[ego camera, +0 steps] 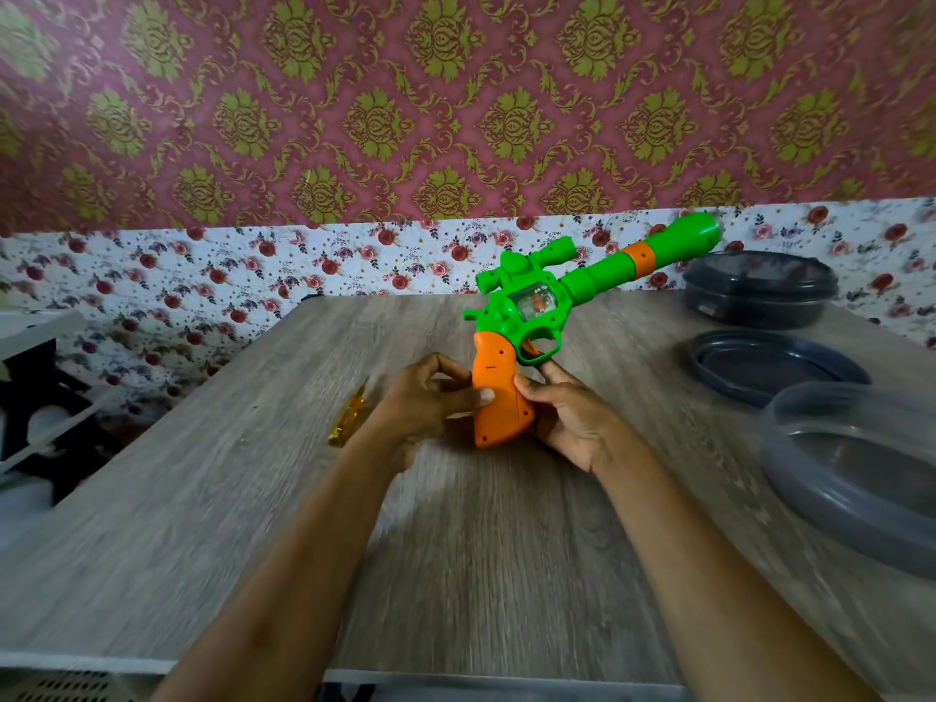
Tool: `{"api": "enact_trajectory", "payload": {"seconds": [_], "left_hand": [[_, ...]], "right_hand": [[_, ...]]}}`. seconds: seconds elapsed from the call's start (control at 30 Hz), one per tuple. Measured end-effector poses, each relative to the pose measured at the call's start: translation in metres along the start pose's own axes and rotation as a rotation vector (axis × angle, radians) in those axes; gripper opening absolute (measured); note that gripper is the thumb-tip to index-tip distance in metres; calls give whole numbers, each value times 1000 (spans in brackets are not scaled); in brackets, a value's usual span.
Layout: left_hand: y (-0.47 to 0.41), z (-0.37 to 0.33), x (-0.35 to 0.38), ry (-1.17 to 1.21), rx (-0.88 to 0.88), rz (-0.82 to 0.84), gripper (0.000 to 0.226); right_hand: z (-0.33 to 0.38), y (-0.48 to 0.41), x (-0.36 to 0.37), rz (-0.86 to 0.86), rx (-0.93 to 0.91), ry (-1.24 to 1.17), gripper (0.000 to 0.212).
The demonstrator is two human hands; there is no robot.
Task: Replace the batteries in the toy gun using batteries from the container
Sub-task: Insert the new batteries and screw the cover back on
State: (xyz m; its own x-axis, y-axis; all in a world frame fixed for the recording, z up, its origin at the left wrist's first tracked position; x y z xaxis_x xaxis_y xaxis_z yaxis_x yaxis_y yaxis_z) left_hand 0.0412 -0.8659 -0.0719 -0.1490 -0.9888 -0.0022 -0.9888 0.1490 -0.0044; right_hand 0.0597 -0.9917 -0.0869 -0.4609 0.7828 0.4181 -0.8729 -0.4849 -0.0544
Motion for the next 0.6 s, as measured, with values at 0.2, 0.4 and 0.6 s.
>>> {"api": "enact_trajectory", "payload": {"seconds": [0.2,0.4,0.6], "left_hand": [[2,3,3,71,-29,70,49],[4,0,9,-27,-8,108,34],[4,-3,7,-83,11,67,29]], "right_hand": [[1,4,6,49,13,26,35],[6,7,-6,-48,31,211,36],[6,9,-6,-48,90,379,32]]}}
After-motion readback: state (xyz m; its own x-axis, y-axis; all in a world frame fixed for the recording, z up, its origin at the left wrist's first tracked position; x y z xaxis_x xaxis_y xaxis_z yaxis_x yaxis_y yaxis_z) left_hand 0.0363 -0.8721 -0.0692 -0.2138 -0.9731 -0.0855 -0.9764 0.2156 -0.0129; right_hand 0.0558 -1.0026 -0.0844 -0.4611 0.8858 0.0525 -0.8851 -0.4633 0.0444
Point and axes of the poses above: each hand's wrist, its own y-axis away from the middle knuckle, its own x-axis out of the palm, z = x × y, the point moved 8 cm from there along -y, towards the middle knuckle, and after that the axes turned 6 degrees about z, right-handed, at the moved point
